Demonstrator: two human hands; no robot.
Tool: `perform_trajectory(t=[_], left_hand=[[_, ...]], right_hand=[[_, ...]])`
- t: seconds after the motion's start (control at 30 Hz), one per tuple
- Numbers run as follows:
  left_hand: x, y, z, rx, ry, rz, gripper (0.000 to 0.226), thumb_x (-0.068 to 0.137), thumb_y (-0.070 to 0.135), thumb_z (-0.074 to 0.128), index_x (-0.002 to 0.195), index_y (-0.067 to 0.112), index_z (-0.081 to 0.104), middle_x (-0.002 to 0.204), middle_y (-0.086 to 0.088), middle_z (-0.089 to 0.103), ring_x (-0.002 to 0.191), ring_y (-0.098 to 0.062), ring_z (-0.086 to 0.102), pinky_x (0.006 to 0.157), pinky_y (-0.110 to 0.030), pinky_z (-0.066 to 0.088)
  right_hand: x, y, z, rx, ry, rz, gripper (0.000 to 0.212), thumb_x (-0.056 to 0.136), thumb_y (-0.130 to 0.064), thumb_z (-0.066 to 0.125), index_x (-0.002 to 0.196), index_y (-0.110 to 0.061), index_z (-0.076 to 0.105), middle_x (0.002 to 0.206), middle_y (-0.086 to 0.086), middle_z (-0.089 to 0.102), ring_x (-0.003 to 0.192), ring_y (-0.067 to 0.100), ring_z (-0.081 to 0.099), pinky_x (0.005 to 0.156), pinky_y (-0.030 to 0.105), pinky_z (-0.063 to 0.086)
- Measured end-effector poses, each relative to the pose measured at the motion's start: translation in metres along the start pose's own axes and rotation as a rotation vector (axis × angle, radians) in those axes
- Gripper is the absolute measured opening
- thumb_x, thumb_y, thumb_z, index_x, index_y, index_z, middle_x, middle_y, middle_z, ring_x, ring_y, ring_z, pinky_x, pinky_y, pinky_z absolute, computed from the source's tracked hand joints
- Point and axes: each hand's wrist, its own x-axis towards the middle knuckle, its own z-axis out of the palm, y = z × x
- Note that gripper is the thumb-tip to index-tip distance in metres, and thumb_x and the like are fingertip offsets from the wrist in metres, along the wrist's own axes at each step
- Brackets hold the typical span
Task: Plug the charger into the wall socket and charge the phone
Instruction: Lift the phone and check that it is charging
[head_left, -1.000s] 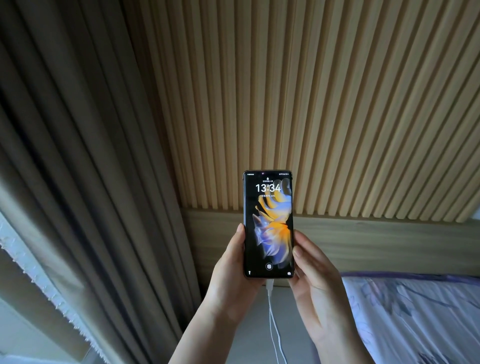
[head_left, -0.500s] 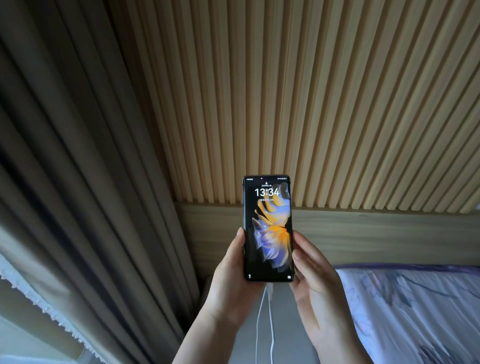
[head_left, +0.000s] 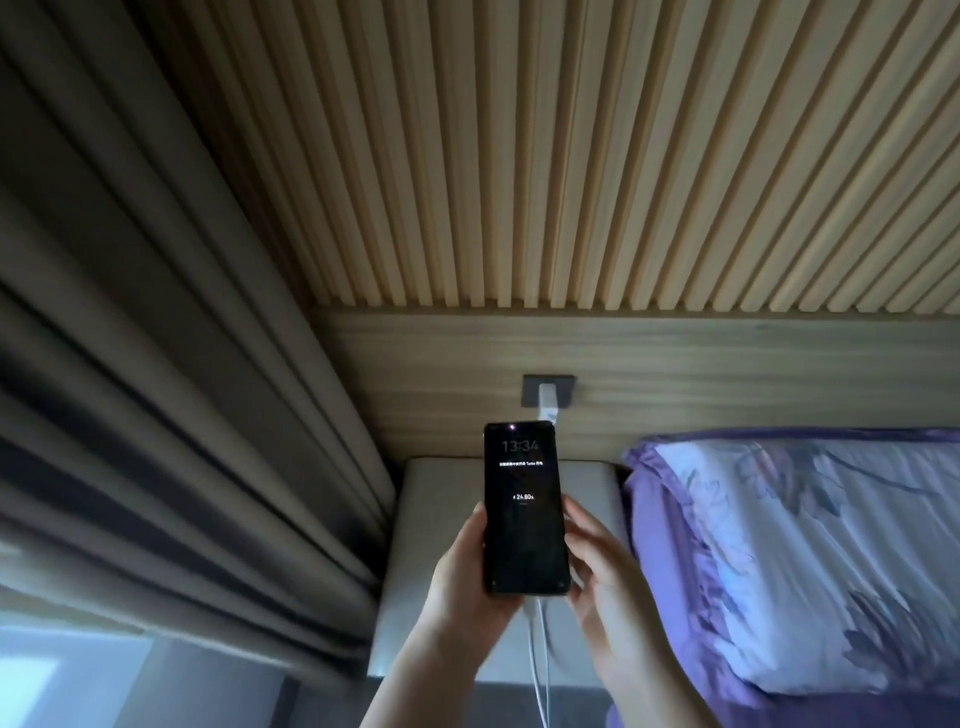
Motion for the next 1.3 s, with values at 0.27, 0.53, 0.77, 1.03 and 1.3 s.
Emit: perform_trajectory(t=[0.27, 0.53, 0.77, 1.03, 1.3], left_hand=[[0.056, -0.041, -0.058, -0.058, 0.196, -0.111, 0.040, 0.097, 0.032, 0.042, 0.116, 0.003, 0.061, 0.108, -0.020, 0.069, 0.090, -0.032, 0.068, 0.076, -0.044, 0.053], [0.102, -0.069, -0.120, 0.083, 0.338, -0.145, 0.023, 0.094, 0.019, 0.049, 0.090, 0.015, 0.070, 0.073, -0.002, 0.076, 0.072, -0.024, 0.069, 0.074, -0.037, 0.052], [0.131, -0.077, -0.163, 0.202, 0.423, -0.188, 0.027, 0.095, 0.020, 0.045, 0.089, 0.023, 0.072, 0.078, 0.005, 0.073, 0.075, -0.019, 0.064, 0.061, -0.025, 0.049], [0.171, -0.080, -0.191, 0.390, 0.432, -0.183, 0.023, 0.092, 0.012, 0.049, 0.103, 0.019, 0.068, 0.082, 0.002, 0.069, 0.074, -0.017, 0.063, 0.059, -0.025, 0.047], [0.217, -0.094, -0.208, 0.647, 0.527, -0.169, 0.039, 0.084, -0.001, 0.047, 0.108, 0.017, 0.071, 0.074, -0.004, 0.065, 0.061, -0.019, 0.055, 0.059, -0.024, 0.044]], right_hand=[[0.034, 0.051, -0.027, -0.001, 0.110, 0.223, 0.037, 0.091, -0.007, 0.041, 0.107, -0.021, 0.072, 0.107, -0.004, 0.075, 0.103, 0.013, 0.064, 0.082, 0.032, 0.047], [0.079, 0.125, -0.054, -0.046, 0.211, 0.388, 0.029, 0.088, -0.010, 0.049, 0.089, -0.020, 0.076, 0.084, -0.006, 0.075, 0.094, 0.016, 0.063, 0.074, 0.030, 0.048], [0.116, 0.177, -0.064, -0.086, 0.233, 0.460, 0.020, 0.086, -0.014, 0.054, 0.084, -0.018, 0.074, 0.082, -0.003, 0.074, 0.091, 0.016, 0.064, 0.076, 0.034, 0.048], [0.150, 0.211, -0.075, -0.182, 0.258, 0.491, 0.018, 0.088, -0.021, 0.056, 0.098, -0.015, 0.069, 0.089, 0.000, 0.073, 0.088, 0.017, 0.066, 0.066, 0.032, 0.048], [0.182, 0.229, -0.087, -0.252, 0.312, 0.584, 0.018, 0.087, -0.015, 0.050, 0.084, -0.020, 0.067, 0.086, -0.004, 0.069, 0.085, 0.011, 0.062, 0.083, 0.034, 0.042]])
